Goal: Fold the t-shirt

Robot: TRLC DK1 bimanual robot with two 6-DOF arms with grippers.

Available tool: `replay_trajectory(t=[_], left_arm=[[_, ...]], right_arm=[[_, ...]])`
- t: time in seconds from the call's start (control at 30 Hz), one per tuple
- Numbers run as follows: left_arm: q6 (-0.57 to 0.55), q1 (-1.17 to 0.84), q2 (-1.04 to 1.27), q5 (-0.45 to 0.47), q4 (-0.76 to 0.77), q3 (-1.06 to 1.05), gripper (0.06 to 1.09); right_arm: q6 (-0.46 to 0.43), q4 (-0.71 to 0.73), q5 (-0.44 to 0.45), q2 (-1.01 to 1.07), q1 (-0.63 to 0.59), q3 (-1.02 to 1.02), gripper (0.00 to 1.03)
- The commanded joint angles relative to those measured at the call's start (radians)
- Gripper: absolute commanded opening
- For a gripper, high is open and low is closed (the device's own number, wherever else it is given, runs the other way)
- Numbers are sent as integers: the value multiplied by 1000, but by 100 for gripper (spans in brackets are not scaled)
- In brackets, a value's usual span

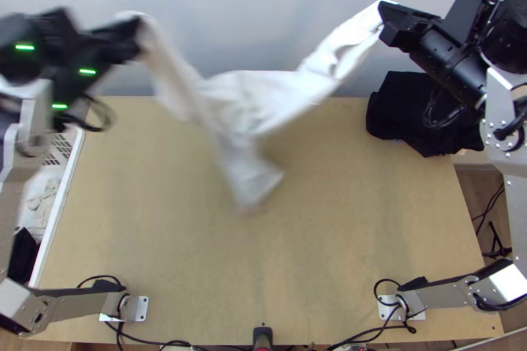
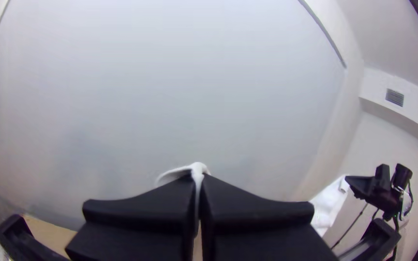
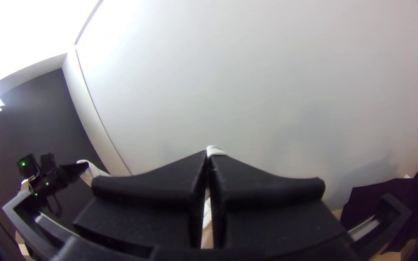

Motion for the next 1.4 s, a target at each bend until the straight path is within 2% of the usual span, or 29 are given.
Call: replay_trajectory(t=[0.0,0.1,0.2,0.33,0.47,0.57,0.63,0.8,0.87,1.0,1.13,1.17,1.27,1.37], left_arm=[[-19,371,-51,119,40,-184,10],[-26,460,-51,160,149,-356,10],[-27,511,-31,160,248,-483,10],[-16,567,55,151,327,-547,10],[-22,590,113,185,310,-554,10],[-59,586,79,251,288,-577,10],[-73,578,44,252,285,-578,10],[-119,575,-46,257,279,-478,10],[-134,578,-80,291,261,-425,10],[-47,558,-135,292,281,-462,10],[-45,547,-79,260,376,-569,10],[-38,544,-60,260,392,-598,12],[-29,535,15,260,488,-696,37],[-10,534,162,257,523,-704,38]], right_arm=[[9,4,-4,30,3,12,3],[7,4,-2,33,5,10,3],[6,4,-2,32,3,4,3],[3,-4,-1,30,2,-10,3],[-7,-5,-1,24,0,-29,3],[-16,-7,-1,24,-2,-40,3],[-25,-7,-1,24,-6,-54,3],[-31,-7,-1,12,-23,-79,3],[-31,-7,-1,7,-31,-72,3],[-31,-7,-1,6,-34,-74,3],[-30,-7,-2,9,-32,-85,3],[-30,-7,-2,9,-32,-89,3],[-30,-7,-2,10,-29,-106,3],[-30,-7,-2,10,-25,-120,3]])
